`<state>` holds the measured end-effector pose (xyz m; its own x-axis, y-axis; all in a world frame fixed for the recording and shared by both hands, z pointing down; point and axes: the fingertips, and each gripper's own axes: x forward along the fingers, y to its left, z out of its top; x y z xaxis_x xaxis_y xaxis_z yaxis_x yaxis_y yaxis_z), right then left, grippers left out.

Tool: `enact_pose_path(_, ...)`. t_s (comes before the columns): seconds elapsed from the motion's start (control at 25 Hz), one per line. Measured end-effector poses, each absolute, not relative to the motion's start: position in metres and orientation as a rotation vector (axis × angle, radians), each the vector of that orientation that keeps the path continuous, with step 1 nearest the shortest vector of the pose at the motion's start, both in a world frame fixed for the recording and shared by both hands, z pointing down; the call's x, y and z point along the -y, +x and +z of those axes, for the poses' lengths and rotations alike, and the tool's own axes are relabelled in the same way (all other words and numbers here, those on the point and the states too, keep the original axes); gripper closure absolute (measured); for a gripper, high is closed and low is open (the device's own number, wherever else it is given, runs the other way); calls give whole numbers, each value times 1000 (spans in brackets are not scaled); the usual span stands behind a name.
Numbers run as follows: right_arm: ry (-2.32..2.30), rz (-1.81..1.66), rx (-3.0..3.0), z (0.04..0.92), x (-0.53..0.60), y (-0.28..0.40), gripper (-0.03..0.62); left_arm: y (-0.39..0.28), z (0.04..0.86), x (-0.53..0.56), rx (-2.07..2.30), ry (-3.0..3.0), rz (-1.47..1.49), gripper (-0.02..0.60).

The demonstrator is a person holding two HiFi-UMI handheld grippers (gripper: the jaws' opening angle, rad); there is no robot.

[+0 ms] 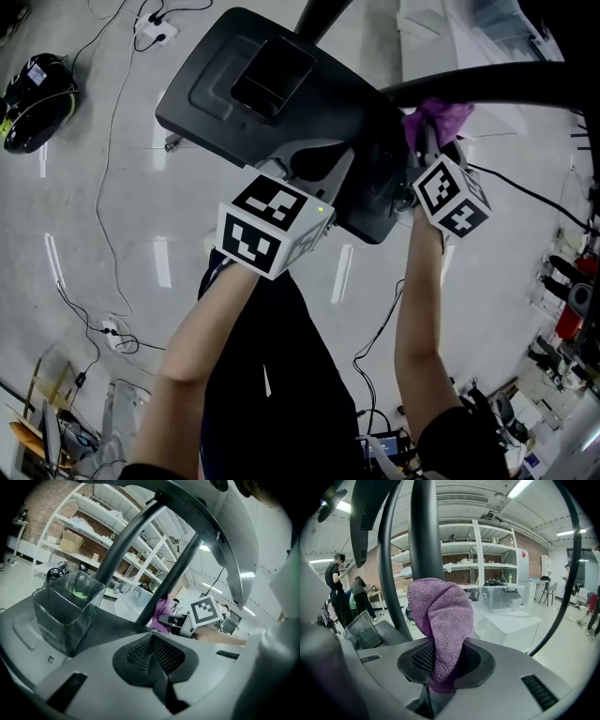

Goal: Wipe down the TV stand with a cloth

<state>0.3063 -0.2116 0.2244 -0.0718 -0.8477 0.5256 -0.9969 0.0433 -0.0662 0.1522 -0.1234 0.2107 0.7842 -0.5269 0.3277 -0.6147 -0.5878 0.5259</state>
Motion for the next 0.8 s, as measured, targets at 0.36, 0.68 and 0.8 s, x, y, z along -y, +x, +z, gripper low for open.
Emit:
enact_pose_path(0.36,1809,704,1995,247,208,292,505,153,220,120,851,2315,197,575)
enact_pose_path(0.68,1828,746,1980,247,204,293,505,150,219,118,850,2306,201,575)
enact_pose_path(0.8,1834,784,1980,245,195,283,505,144,216,115,850,2304,201,575)
